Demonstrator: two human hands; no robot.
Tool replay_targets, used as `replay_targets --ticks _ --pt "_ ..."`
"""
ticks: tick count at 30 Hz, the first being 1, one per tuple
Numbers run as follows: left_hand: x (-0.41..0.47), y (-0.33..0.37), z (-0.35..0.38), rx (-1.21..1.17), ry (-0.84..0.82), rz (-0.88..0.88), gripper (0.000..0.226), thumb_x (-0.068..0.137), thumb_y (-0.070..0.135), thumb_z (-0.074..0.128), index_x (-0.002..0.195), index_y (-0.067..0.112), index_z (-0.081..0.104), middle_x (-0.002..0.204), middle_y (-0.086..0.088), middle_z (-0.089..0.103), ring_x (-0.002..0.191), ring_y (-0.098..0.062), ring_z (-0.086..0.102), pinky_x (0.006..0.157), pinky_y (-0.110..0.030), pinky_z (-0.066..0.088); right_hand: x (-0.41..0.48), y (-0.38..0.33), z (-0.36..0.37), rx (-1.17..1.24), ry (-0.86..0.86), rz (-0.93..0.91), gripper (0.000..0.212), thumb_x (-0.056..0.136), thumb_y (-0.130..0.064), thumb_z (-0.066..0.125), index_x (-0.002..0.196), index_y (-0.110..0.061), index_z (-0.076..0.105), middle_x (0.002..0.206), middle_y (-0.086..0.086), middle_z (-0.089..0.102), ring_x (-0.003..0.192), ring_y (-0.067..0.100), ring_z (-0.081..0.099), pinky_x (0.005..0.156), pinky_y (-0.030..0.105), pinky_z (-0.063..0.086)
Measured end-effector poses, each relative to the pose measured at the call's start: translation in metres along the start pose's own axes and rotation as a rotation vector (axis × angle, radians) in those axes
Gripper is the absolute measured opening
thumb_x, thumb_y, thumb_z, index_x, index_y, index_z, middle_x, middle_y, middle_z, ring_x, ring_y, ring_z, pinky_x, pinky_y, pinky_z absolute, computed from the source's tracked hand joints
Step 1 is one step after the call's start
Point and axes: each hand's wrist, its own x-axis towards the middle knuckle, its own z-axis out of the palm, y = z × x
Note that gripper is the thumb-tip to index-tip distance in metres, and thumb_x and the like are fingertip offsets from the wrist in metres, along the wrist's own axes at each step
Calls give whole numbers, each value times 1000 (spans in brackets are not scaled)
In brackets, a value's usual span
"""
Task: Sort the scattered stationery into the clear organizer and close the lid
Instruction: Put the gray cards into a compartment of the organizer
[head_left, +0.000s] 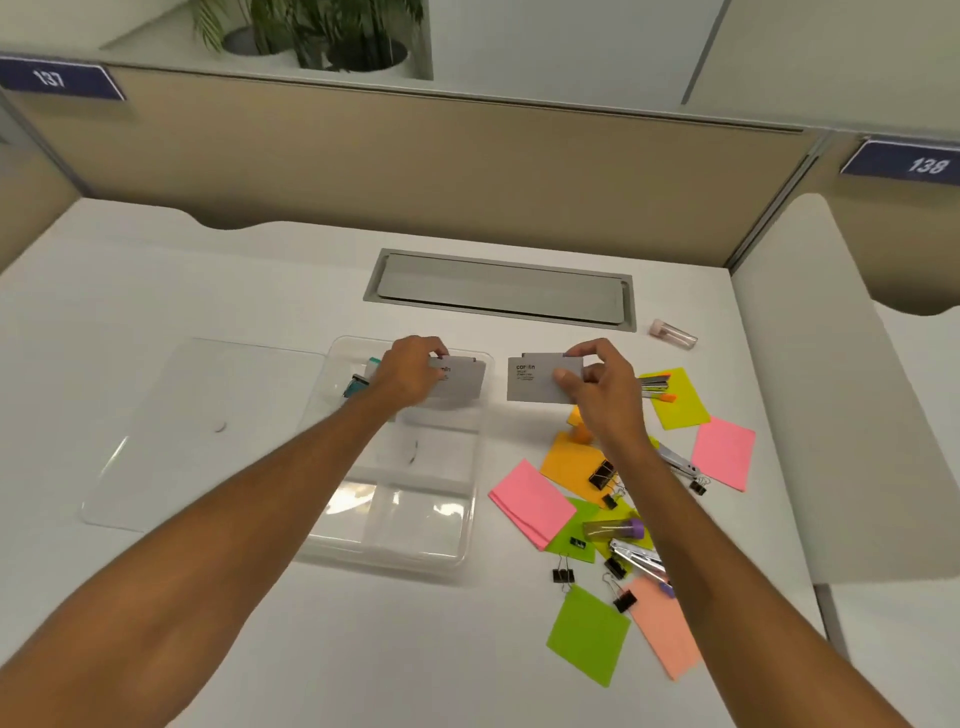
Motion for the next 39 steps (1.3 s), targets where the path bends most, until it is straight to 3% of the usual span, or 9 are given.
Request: replay_targets --ticks 2,5,11,15,19,24,31,35,39 --pt "9 -5 5 57 -74 47 24 87 13 68 110 15 66 117 -13 63 106 -29 58 91 -38 49 -1 -2 6 11 4 27 18 87 -14 70 97 -18 55 83 20 72 83 31 71 64 45 53" --pt "19 -13 14 184 -143 108 29 90 12 64 118 14 60 121 -13 60 108 -29 57 90 -37 46 -1 -3 15 12 19 88 20 87 -15 70 94 -19 52 86 17 73 83 29 72 58 40 51" --pt "29 -26 28 565 -173 252 15 93 17 54 108 19 57 110 -7 64 101 -26 59 94 -40 37 4 -2 31 -17 32 135 25 86 -12 72 105 -19 58 83 12 72 86 27 71 56 34 51" --pt "34 -31 35 652 -136 314 24 93 20 56 116 17 54 115 -9 60 106 -26 56 96 -41 36 6 1 41 -39 21 169 15 86 -12 71 98 -16 62 90 12 73 89 28 69 55 27 48" --pt "35 -35 40 600 -98 336 45 88 22 64 128 18 43 118 -10 59 106 -27 58 99 -44 36 8 0 50 -66 21 171 15 84 -9 71 94 -17 63 89 11 74 87 27 68 60 33 52" --pt "36 -36 38 675 -70 395 35 89 23 62 122 19 51 113 -8 61 103 -26 59 98 -43 36 14 -3 58 -92 60 161 13 83 -13 72 94 -17 67 97 8 70 82 15 59 63 23 47" --pt "33 -39 37 704 -70 441 27 90 25 62 116 18 57 111 -5 61 104 -24 57 99 -43 33 24 -9 70 -128 58 173 10 85 -16 71 95 -14 71 91 6 71 86 21 62 72 35 54" --pt "33 -47 26 507 96 433 29 85 9 66 113 16 63 100 -5 68 89 -23 61 87 -36 36 34 -14 82 -179 29 167 12 85 -14 72 96 -12 70 91 8 71 85 24 67 74 42 62" --pt "30 -64 7 303 301 357 25 83 0 66 103 15 67 95 -5 70 81 -25 64 78 -34 33 45 -20 104 -352 -78 109 10 81 -15 73 90 -18 71 84 4 71 79 24 69 75 42 60"
